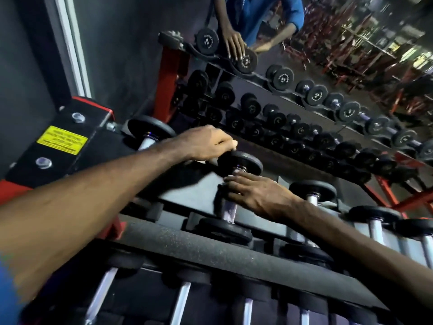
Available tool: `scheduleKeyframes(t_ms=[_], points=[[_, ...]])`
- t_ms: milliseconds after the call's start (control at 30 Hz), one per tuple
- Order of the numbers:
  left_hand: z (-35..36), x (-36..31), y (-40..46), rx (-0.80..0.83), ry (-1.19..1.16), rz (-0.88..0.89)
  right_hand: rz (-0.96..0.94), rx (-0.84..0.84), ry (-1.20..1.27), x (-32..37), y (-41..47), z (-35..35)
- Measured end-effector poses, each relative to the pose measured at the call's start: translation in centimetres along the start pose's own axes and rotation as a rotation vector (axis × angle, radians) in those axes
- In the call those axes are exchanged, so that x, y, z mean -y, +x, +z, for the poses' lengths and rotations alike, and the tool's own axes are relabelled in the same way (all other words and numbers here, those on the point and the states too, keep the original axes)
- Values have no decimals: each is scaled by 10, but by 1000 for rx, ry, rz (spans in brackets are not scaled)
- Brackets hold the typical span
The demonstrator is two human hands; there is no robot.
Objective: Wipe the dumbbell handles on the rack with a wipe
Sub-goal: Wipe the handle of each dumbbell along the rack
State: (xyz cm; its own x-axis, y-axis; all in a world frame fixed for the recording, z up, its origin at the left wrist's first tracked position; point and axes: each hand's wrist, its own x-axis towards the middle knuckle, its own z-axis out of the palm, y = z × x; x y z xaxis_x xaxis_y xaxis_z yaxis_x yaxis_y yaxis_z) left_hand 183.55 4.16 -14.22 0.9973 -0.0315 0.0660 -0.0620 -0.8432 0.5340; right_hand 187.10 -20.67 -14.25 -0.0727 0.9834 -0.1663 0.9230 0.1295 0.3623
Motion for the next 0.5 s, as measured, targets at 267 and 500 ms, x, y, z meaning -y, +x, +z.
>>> scheduleKeyframes(t_ms=[267,500], points=[[-64,51,-40,24,424,-95,35,-104,53,1,-13,-4],[-90,73,-40,162,389,-291,74,-229,126,3,-10,-2]])
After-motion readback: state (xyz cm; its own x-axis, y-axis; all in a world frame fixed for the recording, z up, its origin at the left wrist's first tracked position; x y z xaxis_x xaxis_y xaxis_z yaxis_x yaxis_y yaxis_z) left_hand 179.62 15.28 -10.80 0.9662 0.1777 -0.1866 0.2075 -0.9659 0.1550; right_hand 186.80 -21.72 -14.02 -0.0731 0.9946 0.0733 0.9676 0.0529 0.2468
